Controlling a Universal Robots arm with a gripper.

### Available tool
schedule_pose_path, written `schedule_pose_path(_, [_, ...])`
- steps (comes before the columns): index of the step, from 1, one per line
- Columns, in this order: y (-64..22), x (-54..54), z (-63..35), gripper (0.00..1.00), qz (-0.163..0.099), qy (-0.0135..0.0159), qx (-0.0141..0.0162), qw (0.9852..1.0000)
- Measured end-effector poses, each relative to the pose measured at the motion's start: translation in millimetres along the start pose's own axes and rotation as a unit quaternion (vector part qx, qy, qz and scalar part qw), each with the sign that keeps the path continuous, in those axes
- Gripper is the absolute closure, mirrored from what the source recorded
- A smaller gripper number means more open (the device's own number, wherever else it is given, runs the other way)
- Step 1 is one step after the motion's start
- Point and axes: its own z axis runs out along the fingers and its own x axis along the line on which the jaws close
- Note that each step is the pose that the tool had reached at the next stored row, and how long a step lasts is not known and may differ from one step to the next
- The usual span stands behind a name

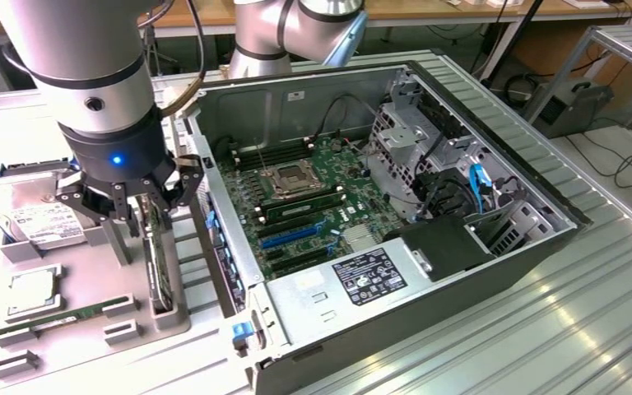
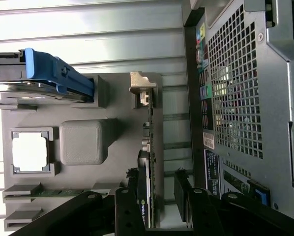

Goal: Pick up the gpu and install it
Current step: 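Pick up the gpu and move the gpu toward the slot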

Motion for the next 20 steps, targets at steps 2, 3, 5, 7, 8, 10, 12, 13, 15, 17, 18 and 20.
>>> schedule_pose_path(2, [0.0, 0.0, 0.2, 0.58, 0.0, 0.0, 0.0, 1.0])
schedule_pose_path(3, [0.0, 0.0, 0.5, 0.58, 0.0, 0.0, 0.0, 1.0])
schedule_pose_path(5, [0.0, 0.0, 0.9, 0.58, 0.0, 0.0, 0.0, 1.0])
schedule_pose_path(7, [-0.1, 0.0, 1.9, 0.58, 0.0, 0.0, 0.0, 1.0])
schedule_pose_path(8, [-0.1, 0.0, 2.1, 0.58, 0.0, 0.0, 0.0, 1.0])
schedule_pose_path(10, [-0.1, 0.1, 2.4, 0.58, 0.0, 0.0, 0.0, 1.0])
schedule_pose_path(12, [-0.1, 0.0, 2.9, 0.58, 0.0, -0.0001, -0.0001, 1.0])
schedule_pose_path(13, [-0.1, 0.1, 3.2, 0.58, 0.0, -0.0001, 0.0, 1.0])
schedule_pose_path(15, [-0.2, 0.1, 3.6, 0.58, 0.0, 0.0, 0.0, 1.0])
schedule_pose_path(17, [-0.2, 0.1, 3.8, 0.58, 0.0, 0.0, 0.0, 1.0])
schedule_pose_path(18, [-0.2, 0.1, 4.1, 0.58, 0.0, 0.0, 0.0, 1.0])
schedule_pose_path(20, [-0.2, 0.2, 4.4, 0.58, 0.0, -0.0001, 0.0, 1.0])
